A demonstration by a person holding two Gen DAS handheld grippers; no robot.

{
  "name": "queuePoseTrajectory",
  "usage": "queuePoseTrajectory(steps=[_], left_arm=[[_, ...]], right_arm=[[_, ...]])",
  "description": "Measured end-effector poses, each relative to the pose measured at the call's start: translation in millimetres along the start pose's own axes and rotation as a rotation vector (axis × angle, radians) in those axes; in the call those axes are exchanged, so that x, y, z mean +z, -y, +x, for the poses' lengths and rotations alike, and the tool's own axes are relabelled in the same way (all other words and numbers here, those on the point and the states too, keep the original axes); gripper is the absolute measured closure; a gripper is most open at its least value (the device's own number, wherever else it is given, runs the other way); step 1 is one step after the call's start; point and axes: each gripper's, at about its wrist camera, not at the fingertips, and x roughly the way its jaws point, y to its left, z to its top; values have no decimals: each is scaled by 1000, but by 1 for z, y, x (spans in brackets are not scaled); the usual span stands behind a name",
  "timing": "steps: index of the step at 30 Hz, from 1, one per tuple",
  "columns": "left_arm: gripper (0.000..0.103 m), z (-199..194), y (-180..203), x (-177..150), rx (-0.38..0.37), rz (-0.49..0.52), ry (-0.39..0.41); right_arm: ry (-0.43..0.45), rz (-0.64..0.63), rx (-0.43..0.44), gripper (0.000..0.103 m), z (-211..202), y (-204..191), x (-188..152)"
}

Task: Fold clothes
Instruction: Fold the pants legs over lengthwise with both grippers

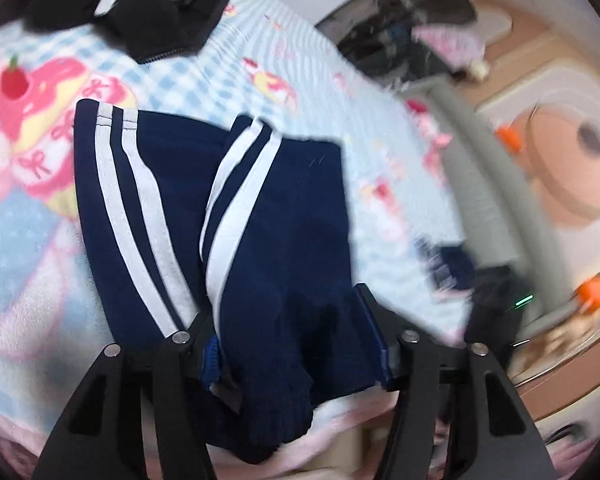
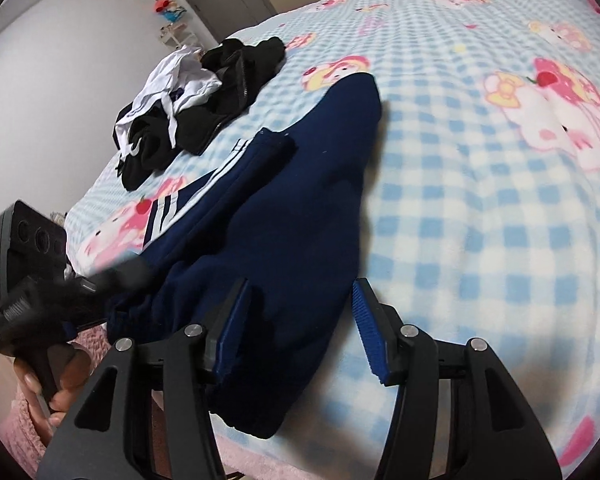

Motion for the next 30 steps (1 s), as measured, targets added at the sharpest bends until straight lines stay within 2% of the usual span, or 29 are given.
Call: queuePoseTrajectory(steps=[1, 4, 9, 14, 17, 20, 24, 27, 28, 30], left_arm=[[67, 0, -1, 0, 14, 7, -1], [78, 0, -4, 0, 49, 24, -1], [89, -18, -3, 3, 29, 28, 80], [89, -37, -3, 5, 29, 13, 144], [90, -37, -15, 3, 80, -32, 109], [89, -32, -34, 1, 97, -101, 47], [87, -37, -47, -6, 53, -165, 36], [85, -43, -45, -6, 28, -162, 54], [85, -41, -42, -8, 25, -156, 44], [86, -38, -36, -12, 17, -144, 26]], right_arm=[[2, -9, -4, 50, 0, -2, -1], [8, -16, -13, 50, -2, -3, -2], [29, 6, -25, 49, -11, 5, -3], [43, 11, -17, 49, -14, 4, -4], [39, -9, -28, 49, -13, 1, -5], [8, -11, -49, 48, -9, 5, -8], [1, 17, 34, 48, -8, 9, -11], [6, 26, 104, 48, -10, 6, -12], [5, 28, 120, 43, -10, 5, -12], [-4, 29, 112, 41, -7, 5, -13]])
